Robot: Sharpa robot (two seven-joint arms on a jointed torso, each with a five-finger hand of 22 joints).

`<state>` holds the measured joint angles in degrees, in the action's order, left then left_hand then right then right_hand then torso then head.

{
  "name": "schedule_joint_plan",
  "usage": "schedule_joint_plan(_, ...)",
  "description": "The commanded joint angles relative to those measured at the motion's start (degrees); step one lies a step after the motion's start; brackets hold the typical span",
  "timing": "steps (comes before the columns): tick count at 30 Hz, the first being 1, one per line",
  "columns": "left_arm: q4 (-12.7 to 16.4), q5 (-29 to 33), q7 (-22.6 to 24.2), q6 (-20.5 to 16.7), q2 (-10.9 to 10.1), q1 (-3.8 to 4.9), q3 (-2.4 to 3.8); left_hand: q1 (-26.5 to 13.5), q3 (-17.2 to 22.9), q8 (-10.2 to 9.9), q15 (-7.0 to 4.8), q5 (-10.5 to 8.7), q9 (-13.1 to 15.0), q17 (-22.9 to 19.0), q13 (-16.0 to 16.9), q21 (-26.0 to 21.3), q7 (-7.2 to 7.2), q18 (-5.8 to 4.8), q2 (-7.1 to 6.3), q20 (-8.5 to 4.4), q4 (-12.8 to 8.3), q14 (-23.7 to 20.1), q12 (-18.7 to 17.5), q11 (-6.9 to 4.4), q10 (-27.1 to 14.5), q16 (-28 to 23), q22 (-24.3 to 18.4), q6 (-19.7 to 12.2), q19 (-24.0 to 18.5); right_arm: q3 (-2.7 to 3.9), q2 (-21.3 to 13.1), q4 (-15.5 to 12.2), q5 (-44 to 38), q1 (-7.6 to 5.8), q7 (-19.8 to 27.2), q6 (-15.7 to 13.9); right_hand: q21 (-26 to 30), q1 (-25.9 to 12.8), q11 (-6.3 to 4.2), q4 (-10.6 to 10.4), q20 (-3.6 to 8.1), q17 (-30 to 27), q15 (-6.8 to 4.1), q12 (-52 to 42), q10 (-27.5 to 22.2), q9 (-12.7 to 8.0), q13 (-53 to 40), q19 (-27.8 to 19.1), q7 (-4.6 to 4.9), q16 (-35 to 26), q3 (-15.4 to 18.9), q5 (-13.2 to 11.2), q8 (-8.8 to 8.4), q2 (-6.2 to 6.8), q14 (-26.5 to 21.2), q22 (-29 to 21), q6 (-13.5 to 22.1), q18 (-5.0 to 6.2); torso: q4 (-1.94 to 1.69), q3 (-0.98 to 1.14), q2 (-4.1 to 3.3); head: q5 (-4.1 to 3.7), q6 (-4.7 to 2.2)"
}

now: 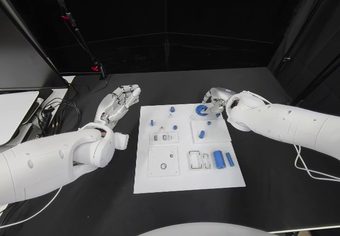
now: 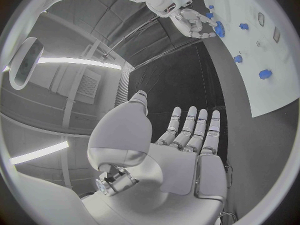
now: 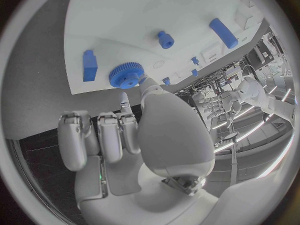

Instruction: Assemble the parts on the task board

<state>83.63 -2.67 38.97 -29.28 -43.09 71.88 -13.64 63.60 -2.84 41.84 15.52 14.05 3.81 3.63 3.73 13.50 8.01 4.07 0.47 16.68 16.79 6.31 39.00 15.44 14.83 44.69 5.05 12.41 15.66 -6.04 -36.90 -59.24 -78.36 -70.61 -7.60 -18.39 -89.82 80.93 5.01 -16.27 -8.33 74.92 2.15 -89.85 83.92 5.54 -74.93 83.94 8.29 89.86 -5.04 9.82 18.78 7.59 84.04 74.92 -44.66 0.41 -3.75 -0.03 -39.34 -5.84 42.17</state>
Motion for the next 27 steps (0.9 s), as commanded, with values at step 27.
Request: schedule_joint_plan(27, 0.1, -0.3, 14.9, 0.6, 0.0, 0.08, 0.06, 0.2, 0.2, -0.4, 0.05, 0.36, -0.1, 0.1, 0.0, 0.3, 9.12, 0.61, 0.72, 0.04, 0.0, 0.5, 0.2, 0.02, 0.6, 0.1, 0.1, 0.3, -0.4, 0.03, 1.1, 0.5, -1.2, 0.14, -4.0, 3.4, -0.2, 0.8, -1.26, 0.5, 0.9, 15.1, -1.18, -0.1, 6.1, -0.9, -15.1, 6.1, -0.99, 0.1, -1.9, 0.5, -2.23, -1.76, 6.0, 15.1, -5.3, -0.41, -0.03, 0.02, 0.02, -0.04, 0.45)
